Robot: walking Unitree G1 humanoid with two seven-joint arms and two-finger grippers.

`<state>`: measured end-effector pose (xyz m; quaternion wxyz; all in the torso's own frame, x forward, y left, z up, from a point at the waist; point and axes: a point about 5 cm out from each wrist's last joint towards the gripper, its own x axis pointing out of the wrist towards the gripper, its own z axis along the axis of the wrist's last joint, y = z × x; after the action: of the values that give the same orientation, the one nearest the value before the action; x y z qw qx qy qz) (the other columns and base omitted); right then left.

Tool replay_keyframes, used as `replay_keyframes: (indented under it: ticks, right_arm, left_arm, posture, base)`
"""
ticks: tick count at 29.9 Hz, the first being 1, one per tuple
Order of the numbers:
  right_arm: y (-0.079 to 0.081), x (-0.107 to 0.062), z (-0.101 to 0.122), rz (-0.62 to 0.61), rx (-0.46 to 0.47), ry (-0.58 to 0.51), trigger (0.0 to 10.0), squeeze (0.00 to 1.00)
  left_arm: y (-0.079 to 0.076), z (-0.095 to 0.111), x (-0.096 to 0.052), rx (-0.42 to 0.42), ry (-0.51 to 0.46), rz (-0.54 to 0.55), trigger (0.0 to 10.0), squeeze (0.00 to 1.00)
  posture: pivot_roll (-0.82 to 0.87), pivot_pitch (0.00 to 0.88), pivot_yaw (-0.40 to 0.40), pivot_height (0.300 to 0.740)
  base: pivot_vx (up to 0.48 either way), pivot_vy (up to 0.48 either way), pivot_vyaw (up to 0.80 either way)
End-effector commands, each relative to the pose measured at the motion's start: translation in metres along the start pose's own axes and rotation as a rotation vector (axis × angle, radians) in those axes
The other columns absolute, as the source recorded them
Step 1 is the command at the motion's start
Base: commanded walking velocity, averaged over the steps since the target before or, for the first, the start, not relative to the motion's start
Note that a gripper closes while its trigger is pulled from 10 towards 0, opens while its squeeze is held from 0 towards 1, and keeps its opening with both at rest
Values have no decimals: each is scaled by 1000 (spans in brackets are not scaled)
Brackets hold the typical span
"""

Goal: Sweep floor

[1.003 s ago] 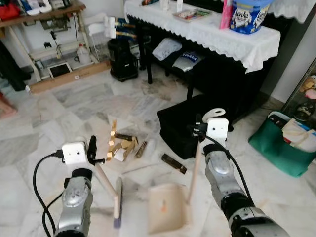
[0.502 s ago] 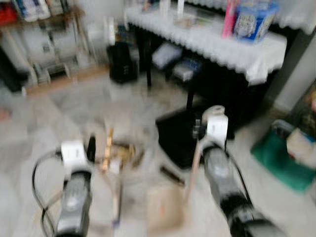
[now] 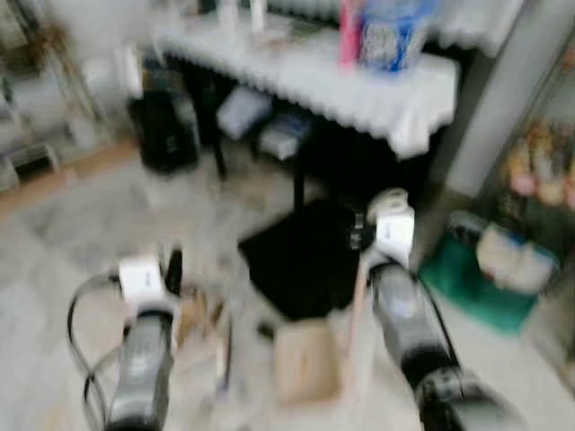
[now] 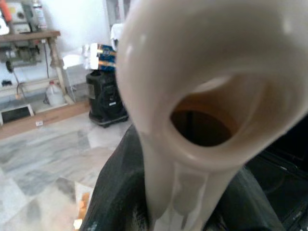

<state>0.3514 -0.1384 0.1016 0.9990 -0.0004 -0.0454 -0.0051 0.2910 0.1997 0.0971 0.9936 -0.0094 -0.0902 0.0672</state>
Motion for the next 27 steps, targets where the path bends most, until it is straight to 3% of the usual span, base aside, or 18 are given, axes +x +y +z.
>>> replay_keyframes:
  ticks: [1,14,23,27]
  right_arm:
    - [2,4,9,11,-6,-41,10000,0]
    - [3,4,8,16,2,-35,10000,0]
    - [4,4,7,24,17,-16,10000,0]
    - [5,4,9,30,16,-37,10000,0]
  left_arm:
    - [-3,8,2,-8,-41,-13,10000,0]
    - [-4,10,3,-5,-48,-20,10000,0]
    - [-4,10,4,-6,-43,-19,10000,0]
    - [-4,9,4,-7,-38,-19,10000,0]
  posture:
    - [13,32,72,740]
    - [12,35,72,740]
    - [13,35,72,740]
    - [12,35,73,740]
  base:
    - [0,0,0]
    - [0,0,0]
    - [0,0,-720]
    - [0,420,-555]
